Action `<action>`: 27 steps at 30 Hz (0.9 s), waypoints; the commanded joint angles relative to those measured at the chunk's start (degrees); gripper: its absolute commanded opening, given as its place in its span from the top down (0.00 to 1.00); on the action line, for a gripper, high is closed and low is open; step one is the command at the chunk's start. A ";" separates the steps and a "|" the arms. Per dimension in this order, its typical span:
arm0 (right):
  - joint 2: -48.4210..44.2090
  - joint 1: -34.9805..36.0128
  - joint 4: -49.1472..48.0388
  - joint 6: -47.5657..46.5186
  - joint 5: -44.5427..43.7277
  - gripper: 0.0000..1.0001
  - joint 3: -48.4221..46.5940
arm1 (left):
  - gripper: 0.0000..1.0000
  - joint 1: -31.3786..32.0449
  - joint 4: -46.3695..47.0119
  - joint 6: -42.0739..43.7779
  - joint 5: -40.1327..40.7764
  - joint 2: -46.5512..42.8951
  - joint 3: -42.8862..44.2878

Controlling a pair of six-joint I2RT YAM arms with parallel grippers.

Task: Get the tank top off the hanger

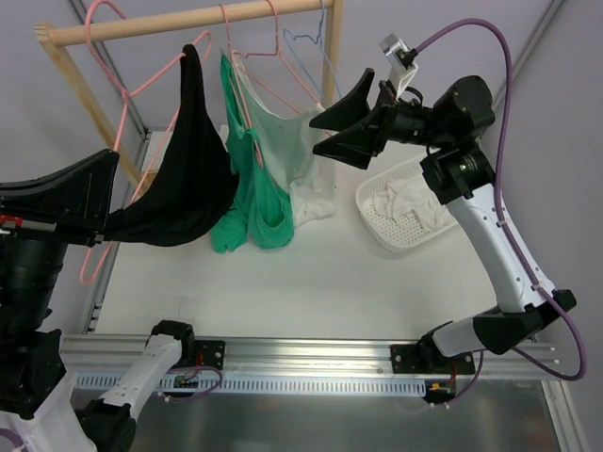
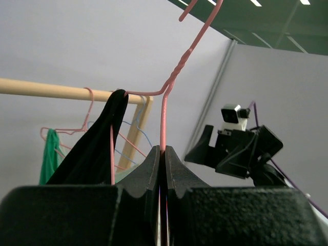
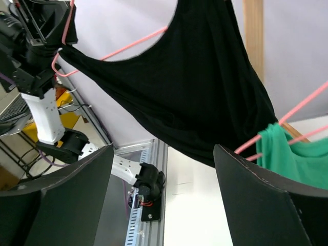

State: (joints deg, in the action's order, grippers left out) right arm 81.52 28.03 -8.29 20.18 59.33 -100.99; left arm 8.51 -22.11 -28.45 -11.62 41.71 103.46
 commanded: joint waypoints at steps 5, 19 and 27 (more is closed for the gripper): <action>1.45 3.87 -5.33 -0.58 1.32 0.12 -7.73 | 1.00 -0.52 2.25 -8.80 -10.35 0.21 1.48; 3.20 7.03 -16.30 -0.44 -3.34 0.01 1.76 | 1.00 -0.52 1.89 -18.22 -18.79 4.78 12.29; 11.45 11.69 -28.70 7.14 -5.45 0.01 -2.10 | 1.00 -0.16 1.89 -20.42 -19.06 5.13 13.61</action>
State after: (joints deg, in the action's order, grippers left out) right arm 90.78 38.46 -27.33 23.14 55.44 -98.91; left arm 8.54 -25.19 -45.93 -29.32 46.13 115.63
